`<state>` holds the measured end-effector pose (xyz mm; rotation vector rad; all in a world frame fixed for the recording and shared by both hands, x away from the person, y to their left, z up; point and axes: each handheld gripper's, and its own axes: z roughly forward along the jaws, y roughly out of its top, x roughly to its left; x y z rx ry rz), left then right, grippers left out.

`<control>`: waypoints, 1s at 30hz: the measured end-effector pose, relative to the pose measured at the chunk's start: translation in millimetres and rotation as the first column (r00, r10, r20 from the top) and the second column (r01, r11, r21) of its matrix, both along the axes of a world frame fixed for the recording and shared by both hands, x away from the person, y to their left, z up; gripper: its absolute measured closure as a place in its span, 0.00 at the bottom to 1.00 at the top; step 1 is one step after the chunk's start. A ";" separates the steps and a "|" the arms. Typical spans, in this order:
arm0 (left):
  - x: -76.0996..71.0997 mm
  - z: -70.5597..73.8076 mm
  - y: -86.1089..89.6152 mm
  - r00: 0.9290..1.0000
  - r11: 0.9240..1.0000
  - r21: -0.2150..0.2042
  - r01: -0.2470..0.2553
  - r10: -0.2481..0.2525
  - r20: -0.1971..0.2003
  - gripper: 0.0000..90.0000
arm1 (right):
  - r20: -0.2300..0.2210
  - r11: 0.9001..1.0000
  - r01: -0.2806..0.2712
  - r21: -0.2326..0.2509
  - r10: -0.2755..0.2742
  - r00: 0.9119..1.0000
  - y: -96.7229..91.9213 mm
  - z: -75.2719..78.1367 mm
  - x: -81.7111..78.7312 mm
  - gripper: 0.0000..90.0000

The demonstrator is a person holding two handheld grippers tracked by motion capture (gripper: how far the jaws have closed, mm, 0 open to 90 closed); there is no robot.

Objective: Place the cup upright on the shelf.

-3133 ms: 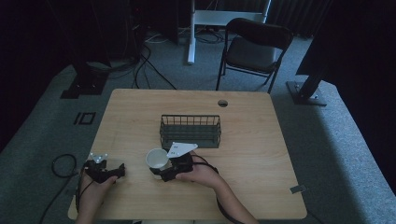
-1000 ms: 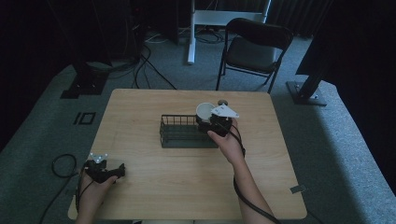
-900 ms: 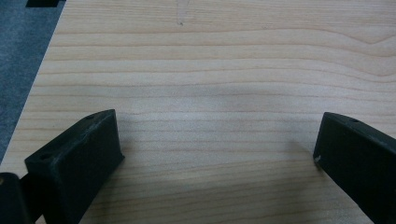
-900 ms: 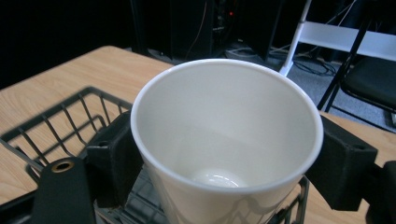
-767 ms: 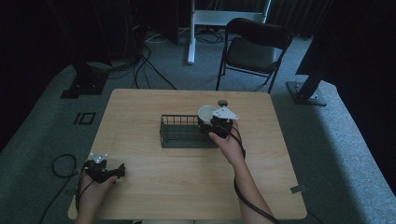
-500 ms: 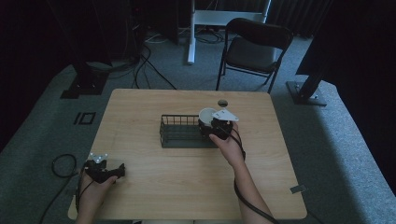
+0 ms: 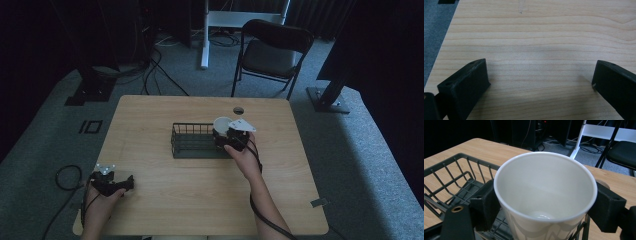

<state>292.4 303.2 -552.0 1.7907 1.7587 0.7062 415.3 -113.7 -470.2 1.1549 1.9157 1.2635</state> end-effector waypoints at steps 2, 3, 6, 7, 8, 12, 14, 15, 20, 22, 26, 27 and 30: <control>0.0 0.0 0.0 1.000 1.000 0.000 0.000 0.000 0.000 0.01 | 0.000 1.000 0.000 0.001 0.000 1.000 0.0 -0.1 0.0 0.22; 0.0 0.0 0.0 1.000 1.000 0.000 0.000 0.000 0.000 0.01 | -0.002 1.000 0.000 0.002 0.000 1.000 0.1 0.1 0.0 0.22; 0.0 0.0 0.0 1.000 1.000 0.000 0.000 0.000 0.000 0.01 | -0.012 1.000 -0.016 0.026 0.016 1.000 -0.3 1.1 0.4 0.14; 0.0 0.0 0.0 1.000 1.000 0.000 0.000 0.000 0.000 0.01 | -0.015 0.999 -0.022 0.029 0.023 1.000 -0.1 1.7 -0.3 0.14; 0.0 0.0 0.0 1.000 1.000 0.000 0.000 0.000 0.000 0.01 | -0.013 0.999 -0.024 0.029 0.024 1.000 -0.2 2.5 -0.9 0.14; 0.0 0.0 0.0 1.000 1.000 0.000 0.000 0.000 0.000 0.01 | 0.004 0.999 -0.017 0.041 0.017 1.000 -3.0 8.6 -4.5 0.13; 0.0 0.0 0.0 1.000 1.000 0.000 0.000 0.000 0.000 0.01 | 0.001 0.999 -0.025 0.045 0.025 1.000 -4.5 10.3 -5.9 0.13; 0.0 0.0 0.0 1.000 1.000 0.000 0.000 0.000 0.000 0.01 | 0.000 0.999 -0.028 0.041 0.028 1.000 -5.0 10.9 -6.9 0.13; 0.0 0.0 0.0 1.000 1.000 0.000 0.000 0.000 0.000 0.01 | -0.002 0.998 -0.044 0.039 0.044 0.999 -7.5 12.6 -11.0 0.13; 0.0 0.0 0.0 1.000 1.000 0.000 0.000 0.000 0.000 0.01 | 0.003 0.998 -0.048 0.036 0.048 0.999 -9.7 13.6 -14.0 0.13; 0.0 0.0 0.0 1.000 1.000 0.000 0.000 0.000 0.000 0.01 | 0.010 0.998 -0.055 0.033 0.054 0.998 -13.3 14.9 -18.9 0.13; 0.0 0.0 0.0 1.000 1.000 0.000 0.000 0.000 0.000 0.01 | 0.012 0.998 -0.054 0.032 0.054 0.998 -14.2 15.1 -20.3 0.13; 0.0 0.0 0.0 1.000 1.000 0.000 0.000 0.000 0.000 0.01 | 0.016 0.998 -0.057 0.029 0.056 0.998 -17.7 15.1 -24.6 0.13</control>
